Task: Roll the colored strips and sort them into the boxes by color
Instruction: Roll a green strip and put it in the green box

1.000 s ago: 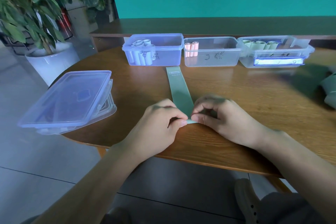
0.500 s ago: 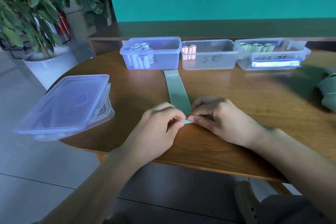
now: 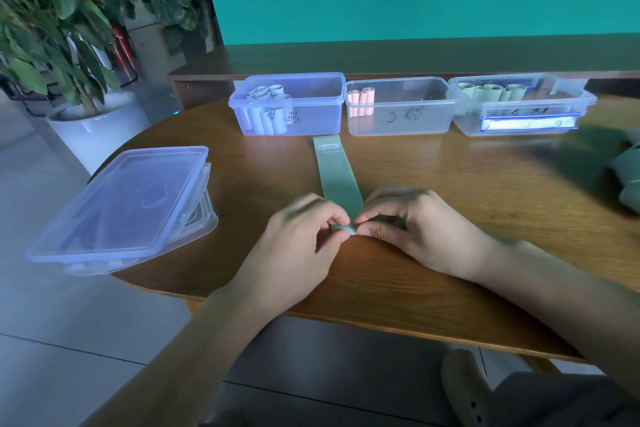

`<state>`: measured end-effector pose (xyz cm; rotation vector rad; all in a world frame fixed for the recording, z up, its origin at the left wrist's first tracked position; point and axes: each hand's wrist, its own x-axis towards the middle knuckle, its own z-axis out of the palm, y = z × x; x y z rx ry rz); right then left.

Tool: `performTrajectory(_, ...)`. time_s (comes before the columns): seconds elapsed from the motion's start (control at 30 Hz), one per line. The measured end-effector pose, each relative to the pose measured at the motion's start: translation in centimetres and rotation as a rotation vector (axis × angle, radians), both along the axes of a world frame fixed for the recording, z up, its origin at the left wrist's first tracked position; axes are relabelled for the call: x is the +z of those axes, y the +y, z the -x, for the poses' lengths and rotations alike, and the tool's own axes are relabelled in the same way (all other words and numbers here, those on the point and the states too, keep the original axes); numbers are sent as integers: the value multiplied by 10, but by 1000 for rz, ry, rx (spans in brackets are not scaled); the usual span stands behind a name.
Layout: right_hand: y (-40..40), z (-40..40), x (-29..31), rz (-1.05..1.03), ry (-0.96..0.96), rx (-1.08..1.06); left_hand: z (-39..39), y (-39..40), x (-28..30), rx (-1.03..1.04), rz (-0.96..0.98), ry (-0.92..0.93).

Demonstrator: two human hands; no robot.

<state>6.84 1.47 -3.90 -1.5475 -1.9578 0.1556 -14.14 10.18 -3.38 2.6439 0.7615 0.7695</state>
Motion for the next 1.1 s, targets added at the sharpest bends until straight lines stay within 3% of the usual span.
performTrajectory(0.37,10,-5,-2,-80,-22,-14,-8,15,-3,-8,-28,-34)
performTrajectory(0.7,25,-14,-3,0,65,42,-9,22,-3,41,-34,-53)
performTrajectory(1.1,24,-14,-2,-10,19,-4,-12,26,-6,34,4,-4)
